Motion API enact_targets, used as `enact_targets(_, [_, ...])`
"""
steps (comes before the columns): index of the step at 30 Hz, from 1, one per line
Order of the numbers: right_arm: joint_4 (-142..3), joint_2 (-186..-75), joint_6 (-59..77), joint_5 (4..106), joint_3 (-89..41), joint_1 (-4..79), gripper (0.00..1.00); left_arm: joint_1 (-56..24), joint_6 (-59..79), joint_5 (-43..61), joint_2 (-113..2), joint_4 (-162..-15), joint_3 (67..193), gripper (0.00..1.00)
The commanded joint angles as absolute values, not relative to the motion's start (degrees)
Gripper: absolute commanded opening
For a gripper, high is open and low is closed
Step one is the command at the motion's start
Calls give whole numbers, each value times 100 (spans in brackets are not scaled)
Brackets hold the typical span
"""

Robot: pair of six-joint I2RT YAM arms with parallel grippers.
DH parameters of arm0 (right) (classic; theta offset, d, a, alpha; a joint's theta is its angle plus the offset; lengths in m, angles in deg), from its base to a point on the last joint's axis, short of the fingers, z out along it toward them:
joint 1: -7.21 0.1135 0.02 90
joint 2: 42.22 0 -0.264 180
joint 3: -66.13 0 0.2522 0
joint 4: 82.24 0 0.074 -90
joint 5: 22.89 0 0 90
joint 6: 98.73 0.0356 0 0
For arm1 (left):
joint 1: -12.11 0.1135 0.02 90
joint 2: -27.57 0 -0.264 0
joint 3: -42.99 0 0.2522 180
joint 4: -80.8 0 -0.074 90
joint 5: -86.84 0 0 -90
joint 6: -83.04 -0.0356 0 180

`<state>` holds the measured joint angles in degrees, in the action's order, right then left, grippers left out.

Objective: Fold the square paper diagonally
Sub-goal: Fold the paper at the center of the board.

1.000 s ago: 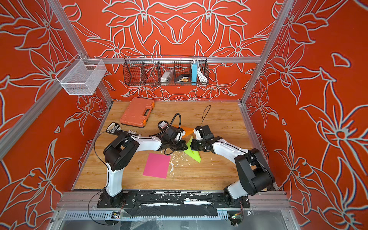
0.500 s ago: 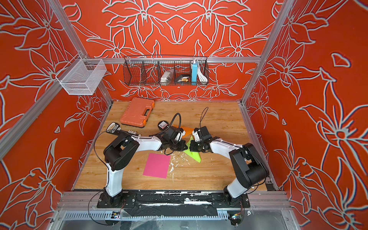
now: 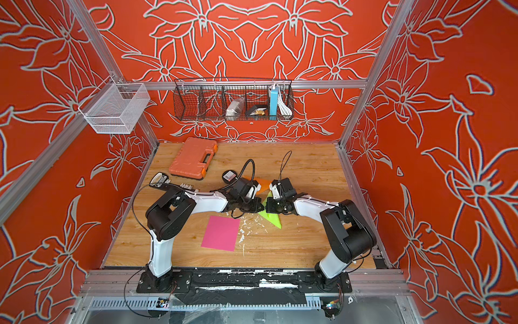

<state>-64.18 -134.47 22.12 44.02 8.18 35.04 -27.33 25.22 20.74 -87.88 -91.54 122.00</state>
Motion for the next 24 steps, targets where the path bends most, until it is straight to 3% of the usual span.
enact_targets(1, [-6505,-13565,2304,4475,666,3551,4,-2770,2467,1972,-8881,-8873,12243,0])
enact_targets(24, [-6783,-13756,2613,4486,631,3611,6,-2770,2448,1850,-8844,-8749,12258,0])
